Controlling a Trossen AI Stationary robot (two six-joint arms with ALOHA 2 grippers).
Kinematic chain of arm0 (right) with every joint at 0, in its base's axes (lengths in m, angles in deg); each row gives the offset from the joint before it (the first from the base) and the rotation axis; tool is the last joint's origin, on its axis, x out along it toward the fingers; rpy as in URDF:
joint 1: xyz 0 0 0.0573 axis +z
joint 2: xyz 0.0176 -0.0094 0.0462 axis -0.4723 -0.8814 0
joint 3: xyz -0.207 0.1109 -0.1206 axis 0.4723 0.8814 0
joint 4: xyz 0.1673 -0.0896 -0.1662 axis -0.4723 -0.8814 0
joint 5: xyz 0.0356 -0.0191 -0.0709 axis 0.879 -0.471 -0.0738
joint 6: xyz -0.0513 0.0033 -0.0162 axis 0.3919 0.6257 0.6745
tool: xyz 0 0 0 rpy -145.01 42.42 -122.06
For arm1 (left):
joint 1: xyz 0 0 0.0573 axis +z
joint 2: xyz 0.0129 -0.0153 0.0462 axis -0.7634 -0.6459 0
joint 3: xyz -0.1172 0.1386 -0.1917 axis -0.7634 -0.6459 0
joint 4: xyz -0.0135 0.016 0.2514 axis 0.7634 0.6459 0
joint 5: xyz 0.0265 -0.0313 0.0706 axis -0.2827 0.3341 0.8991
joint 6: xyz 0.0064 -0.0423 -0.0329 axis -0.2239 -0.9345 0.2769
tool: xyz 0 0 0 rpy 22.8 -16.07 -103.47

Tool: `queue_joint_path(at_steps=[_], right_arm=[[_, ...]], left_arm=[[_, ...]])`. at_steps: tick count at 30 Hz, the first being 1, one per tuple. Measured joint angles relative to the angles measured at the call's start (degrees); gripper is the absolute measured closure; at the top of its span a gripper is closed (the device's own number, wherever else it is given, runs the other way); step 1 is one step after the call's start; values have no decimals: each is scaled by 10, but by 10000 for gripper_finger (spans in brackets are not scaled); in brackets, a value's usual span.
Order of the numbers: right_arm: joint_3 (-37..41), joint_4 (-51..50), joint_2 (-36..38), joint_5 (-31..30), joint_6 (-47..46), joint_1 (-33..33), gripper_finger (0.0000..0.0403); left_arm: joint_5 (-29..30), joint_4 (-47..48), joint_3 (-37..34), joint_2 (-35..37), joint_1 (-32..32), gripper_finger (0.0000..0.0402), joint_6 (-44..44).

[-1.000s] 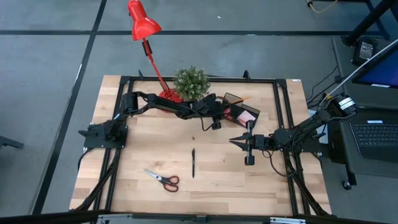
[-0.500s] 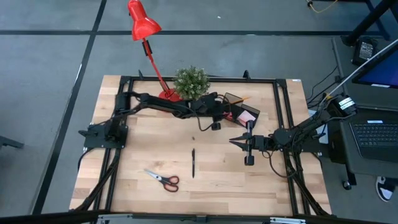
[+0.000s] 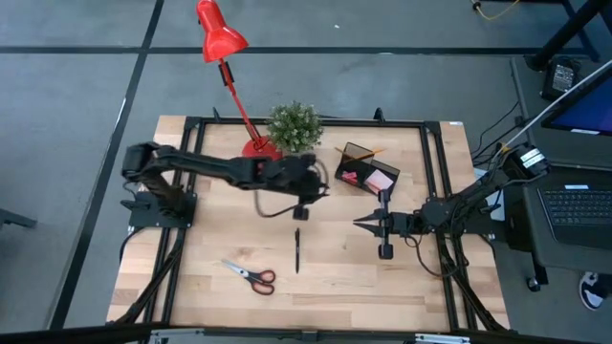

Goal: Pick and place office supplies into organizer
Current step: Put the black pen into the black desk organizer

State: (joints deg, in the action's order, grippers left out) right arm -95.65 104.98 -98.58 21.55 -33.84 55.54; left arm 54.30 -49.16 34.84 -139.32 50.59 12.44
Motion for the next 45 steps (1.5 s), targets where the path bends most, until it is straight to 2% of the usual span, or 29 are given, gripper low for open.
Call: queue_joint_path(at_steps=[3,9,14,17,24,29,38,42,45], right_arm=[[0,-2,0,0,-1,5,373],[0,0,0,0,-2,7,373],[0,1,0,0,-3,7,373],[0,3,0,0,-3,7,373],[0,8,0,0,-2,6,373],[0,8,0,0,-1,6,373],[0,9,0,0,-1,6,373],[0,9,0,0,0,6,373],[0,8,0,0,0,6,373]], left_arm=[[10,-9,-35,37,-26,338,-31],[72,-40,-101,77,-81,359,-68],[130,-45,-133,81,-122,373,-108],[135,-42,-141,81,-147,378,-117],[155,-44,-141,79,-200,378,-143],[220,-40,-141,79,-236,384,-223],[278,-26,-138,70,-291,400,-345],[285,-19,-104,32,-309,399,-370],[300,24,-53,-9,-317,400,-387]])
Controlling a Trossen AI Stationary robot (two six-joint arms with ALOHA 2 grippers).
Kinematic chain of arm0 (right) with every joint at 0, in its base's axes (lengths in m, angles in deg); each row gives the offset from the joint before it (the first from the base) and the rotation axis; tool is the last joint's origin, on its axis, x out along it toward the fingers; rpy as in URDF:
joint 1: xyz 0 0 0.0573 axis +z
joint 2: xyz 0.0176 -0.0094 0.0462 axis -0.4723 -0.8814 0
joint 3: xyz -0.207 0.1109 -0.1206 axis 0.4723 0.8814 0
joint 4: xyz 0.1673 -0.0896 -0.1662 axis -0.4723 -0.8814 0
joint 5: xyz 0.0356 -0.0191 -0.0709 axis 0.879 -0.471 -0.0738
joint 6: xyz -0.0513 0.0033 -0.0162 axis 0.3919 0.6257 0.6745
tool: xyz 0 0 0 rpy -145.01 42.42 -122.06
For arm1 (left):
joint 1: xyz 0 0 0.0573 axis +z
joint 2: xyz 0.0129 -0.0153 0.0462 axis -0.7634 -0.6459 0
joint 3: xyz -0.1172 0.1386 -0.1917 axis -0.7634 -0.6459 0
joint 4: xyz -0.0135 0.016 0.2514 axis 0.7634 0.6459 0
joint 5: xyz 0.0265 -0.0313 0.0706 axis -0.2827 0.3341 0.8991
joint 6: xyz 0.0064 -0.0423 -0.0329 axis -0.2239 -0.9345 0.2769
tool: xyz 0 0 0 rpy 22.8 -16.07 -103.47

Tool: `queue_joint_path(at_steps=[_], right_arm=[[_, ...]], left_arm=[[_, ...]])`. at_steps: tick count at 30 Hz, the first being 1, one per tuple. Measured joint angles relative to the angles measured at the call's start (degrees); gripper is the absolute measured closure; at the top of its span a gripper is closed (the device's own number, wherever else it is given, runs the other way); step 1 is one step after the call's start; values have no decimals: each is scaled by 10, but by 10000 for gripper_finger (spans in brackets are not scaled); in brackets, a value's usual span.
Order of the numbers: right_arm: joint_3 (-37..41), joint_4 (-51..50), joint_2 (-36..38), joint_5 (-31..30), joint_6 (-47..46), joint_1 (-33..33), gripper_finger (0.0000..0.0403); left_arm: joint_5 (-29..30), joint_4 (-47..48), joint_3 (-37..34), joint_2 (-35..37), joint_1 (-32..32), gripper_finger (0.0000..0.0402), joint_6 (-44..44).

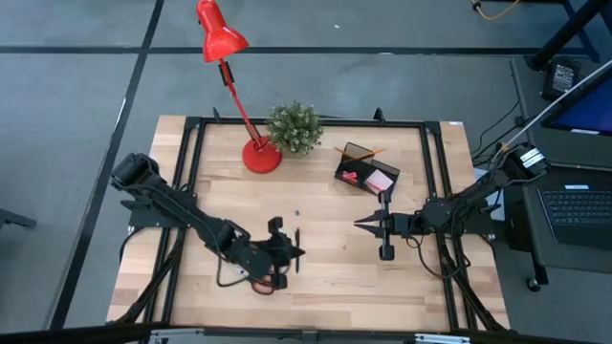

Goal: Pick and place office supplies into organizer
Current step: Put the black pen into the black desk organizer

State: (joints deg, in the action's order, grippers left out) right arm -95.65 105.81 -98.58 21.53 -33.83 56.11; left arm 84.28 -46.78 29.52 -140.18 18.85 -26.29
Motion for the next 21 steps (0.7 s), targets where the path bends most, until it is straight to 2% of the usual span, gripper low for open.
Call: queue_joint_path(at_steps=[5,12,17,21], right_arm=[[0,-3,0,0,-16,0,373],[0,-10,0,0,-16,0,373],[0,-16,0,0,1,0,373],[0,-20,0,0,14,0,373]], left_arm=[[34,157,113,-66,-9,399,-108],[28,318,255,-153,-9,400,-276],[24,394,330,-199,-9,399,-356],[15,464,356,-217,-6,400,-454]])
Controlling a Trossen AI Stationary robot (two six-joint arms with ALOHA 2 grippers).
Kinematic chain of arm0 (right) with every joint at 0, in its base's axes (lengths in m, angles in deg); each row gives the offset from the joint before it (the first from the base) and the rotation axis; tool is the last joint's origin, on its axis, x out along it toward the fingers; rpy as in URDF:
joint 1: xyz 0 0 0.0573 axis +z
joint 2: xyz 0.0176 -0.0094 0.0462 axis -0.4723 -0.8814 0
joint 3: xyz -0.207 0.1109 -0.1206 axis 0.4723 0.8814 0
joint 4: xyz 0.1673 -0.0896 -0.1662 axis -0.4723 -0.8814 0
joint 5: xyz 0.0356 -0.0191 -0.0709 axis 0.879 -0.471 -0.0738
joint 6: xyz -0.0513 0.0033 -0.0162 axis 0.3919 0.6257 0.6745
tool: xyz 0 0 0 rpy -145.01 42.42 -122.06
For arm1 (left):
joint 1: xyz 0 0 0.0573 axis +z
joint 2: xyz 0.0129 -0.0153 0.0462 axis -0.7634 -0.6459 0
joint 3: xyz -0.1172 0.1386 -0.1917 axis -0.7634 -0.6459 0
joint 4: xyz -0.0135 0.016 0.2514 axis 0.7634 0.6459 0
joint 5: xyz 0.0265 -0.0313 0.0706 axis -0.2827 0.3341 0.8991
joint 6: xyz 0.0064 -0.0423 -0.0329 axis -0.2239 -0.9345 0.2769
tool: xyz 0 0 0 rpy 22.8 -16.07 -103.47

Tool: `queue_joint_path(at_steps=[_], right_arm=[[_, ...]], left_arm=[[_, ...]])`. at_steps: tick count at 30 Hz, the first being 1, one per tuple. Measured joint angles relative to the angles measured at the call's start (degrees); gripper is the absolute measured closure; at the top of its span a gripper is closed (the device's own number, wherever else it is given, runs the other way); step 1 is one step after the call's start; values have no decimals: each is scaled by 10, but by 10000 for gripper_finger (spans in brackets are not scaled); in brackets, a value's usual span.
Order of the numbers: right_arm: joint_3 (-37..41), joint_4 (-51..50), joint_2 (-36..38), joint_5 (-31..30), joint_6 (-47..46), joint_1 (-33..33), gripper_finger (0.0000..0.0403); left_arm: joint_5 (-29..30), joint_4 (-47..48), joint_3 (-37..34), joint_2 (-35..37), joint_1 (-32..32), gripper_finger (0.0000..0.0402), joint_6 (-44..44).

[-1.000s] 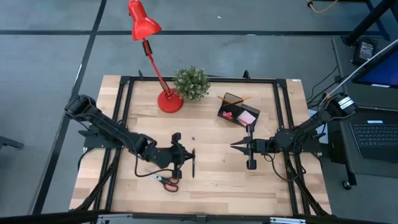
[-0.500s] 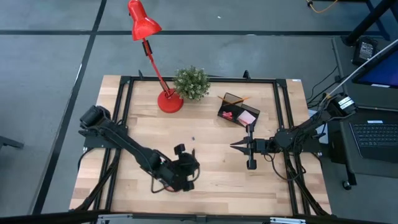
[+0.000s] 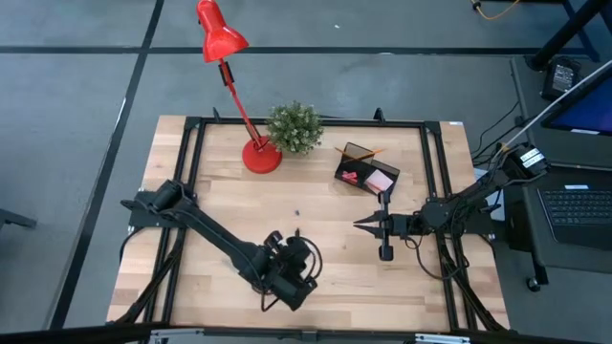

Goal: Pick and place office supplies into organizer
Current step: Put the black pen into the black desk organizer

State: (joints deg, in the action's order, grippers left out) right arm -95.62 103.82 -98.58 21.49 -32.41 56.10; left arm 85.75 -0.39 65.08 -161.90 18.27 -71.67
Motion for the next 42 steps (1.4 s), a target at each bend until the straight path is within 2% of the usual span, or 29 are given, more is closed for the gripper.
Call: queue_joint_path(at_steps=[3,8,15,21,25,30,34,37,42], right_arm=[[0,-2,0,0,0,0,373],[0,-7,0,0,-1,0,373],[0,-7,0,0,-1,0,373],[0,-7,0,0,-1,0,373],[0,-6,0,0,-1,0,373],[0,-6,0,0,-1,0,373],[0,-6,0,0,-1,0,373],[0,-6,0,0,-1,0,373],[0,-6,0,0,-2,0,373]], left_arm=[[-24,42,0,-6,9,399,-67],[-68,91,0,-10,25,400,-130],[-82,92,0,-10,40,385,-141],[-130,92,0,-10,56,355,-179],[-139,90,0,-16,61,330,-179],[-161,90,0,-38,65,300,-184],[-177,85,0,-65,70,283,-224],[-193,81,0,-88,75,277,-256],[-215,65,-1,-111,88,276,-258]])
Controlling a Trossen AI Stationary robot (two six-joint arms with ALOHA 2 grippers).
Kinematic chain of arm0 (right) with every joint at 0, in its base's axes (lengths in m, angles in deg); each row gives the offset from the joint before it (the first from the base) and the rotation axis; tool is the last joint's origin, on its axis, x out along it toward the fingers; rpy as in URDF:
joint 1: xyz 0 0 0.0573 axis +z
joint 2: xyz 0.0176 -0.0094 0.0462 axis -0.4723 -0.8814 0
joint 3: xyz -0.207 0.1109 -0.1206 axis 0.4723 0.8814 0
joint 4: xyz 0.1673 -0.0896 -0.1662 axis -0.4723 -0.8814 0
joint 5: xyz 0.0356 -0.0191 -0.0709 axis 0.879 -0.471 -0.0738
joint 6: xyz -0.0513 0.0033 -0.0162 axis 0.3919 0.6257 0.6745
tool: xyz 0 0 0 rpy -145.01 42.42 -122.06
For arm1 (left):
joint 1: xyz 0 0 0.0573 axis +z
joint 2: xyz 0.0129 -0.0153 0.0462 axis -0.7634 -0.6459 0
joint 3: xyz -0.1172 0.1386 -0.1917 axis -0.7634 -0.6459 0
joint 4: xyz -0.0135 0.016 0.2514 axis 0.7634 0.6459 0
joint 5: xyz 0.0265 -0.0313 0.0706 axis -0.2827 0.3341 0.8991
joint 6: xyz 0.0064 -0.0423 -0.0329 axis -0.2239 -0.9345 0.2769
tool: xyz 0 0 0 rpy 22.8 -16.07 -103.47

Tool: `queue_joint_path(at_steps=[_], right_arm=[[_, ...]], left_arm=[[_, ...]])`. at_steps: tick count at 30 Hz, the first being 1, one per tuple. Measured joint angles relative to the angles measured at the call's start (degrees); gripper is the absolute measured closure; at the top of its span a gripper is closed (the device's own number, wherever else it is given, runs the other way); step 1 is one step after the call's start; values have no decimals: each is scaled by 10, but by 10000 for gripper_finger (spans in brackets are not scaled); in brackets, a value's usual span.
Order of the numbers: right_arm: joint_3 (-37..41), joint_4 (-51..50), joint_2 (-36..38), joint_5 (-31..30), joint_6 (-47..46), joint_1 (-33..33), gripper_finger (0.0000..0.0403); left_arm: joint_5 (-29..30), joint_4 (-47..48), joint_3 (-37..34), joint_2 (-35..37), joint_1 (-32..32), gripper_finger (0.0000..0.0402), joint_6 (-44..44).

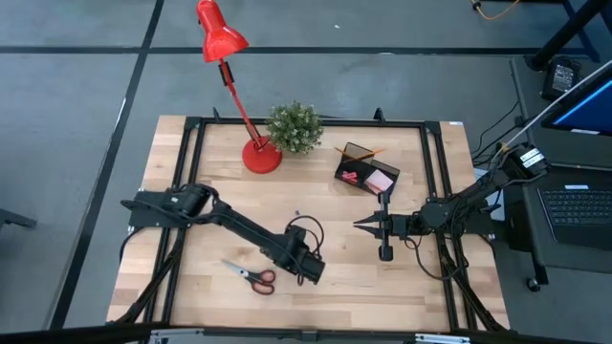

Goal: Pick and place office supplies into organizer
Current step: Put the black pen into the black desk organizer

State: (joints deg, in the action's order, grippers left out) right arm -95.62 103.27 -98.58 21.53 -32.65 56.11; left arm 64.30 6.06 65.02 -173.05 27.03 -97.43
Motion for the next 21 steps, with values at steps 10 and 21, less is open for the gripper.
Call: queue_joint_path(at_steps=[10,21], right_arm=[[0,0,0,0,-1,0,373],[0,0,0,0,-1,0,373]], left_arm=[[4,-62,0,-2,22,276,65],[5,-36,0,-1,26,276,62]])
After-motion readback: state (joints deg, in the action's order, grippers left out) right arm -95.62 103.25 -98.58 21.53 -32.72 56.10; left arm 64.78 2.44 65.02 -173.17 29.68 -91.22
